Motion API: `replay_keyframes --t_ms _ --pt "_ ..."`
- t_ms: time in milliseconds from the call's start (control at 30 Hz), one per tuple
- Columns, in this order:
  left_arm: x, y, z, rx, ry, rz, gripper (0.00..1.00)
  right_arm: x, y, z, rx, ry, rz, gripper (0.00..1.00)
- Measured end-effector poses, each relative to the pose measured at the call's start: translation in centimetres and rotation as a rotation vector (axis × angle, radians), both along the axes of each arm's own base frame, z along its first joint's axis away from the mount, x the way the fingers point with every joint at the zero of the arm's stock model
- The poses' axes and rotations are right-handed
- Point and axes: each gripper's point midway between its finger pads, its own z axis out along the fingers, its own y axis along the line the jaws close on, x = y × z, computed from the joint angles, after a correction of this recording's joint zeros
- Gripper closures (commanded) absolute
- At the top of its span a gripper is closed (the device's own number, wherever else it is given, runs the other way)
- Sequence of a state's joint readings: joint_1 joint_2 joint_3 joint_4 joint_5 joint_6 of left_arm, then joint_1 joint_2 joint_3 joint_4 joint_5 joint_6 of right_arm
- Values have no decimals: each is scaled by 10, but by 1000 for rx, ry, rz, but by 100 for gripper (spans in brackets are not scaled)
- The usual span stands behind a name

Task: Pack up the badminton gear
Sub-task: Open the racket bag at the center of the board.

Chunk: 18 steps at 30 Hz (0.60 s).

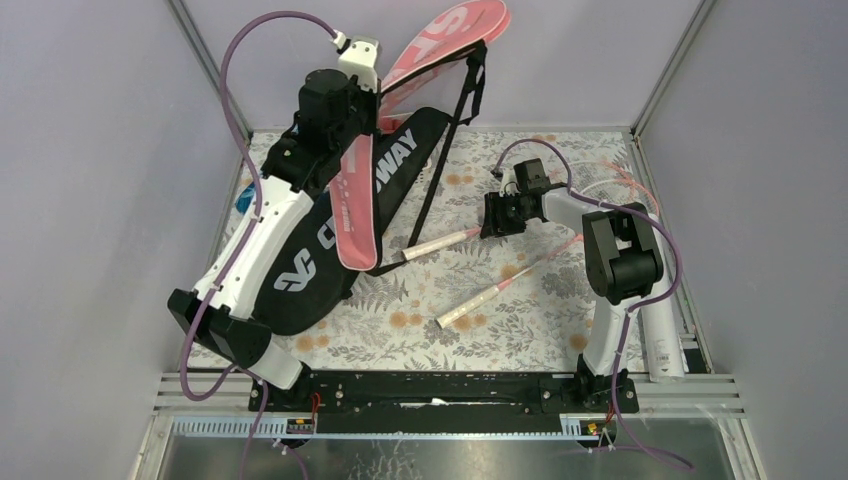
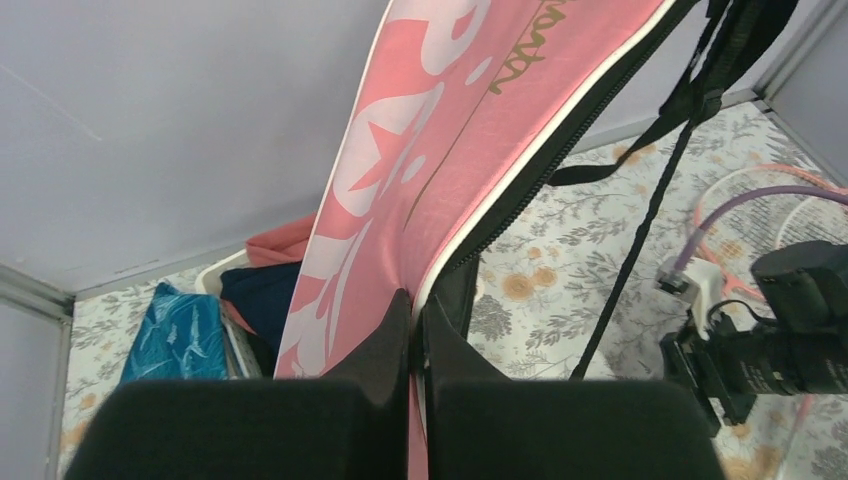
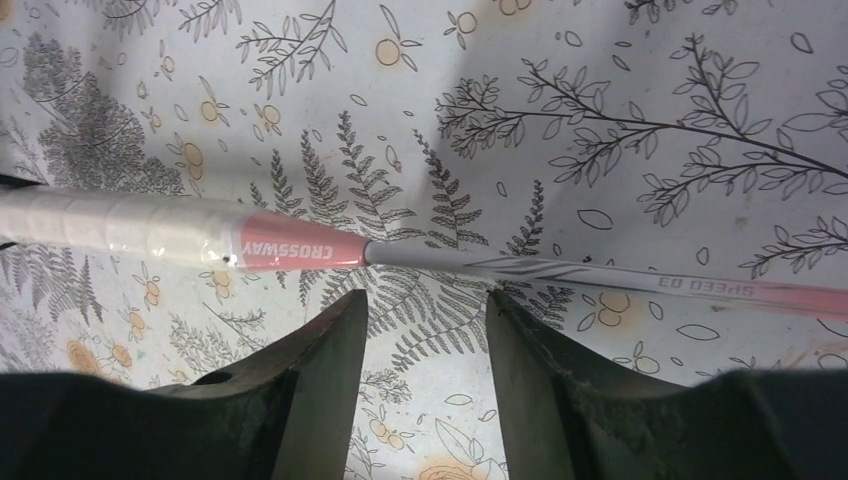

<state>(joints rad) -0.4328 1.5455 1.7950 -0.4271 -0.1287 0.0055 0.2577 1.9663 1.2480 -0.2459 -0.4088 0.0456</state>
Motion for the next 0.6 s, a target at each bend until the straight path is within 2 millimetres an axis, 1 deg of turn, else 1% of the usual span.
replay_keyframes --t_ms 100,233,367,467,600 --pt "3 8 1 10 -5 17 100 -1 3 3 17 -1 13 39" --pt "5 13 2 64 -24 23 100 -4 4 5 21 3 33 35" --pt "2 15 -2 147 -48 -6 100 -15 9 10 53 26 85 29" --pt "-3 13 -6 209 -54 -56 100 -21 15 26 96 14 124 24" --pt "-13 2 -3 262 -77 -125 100 -20 25 63 169 -70 165 18"
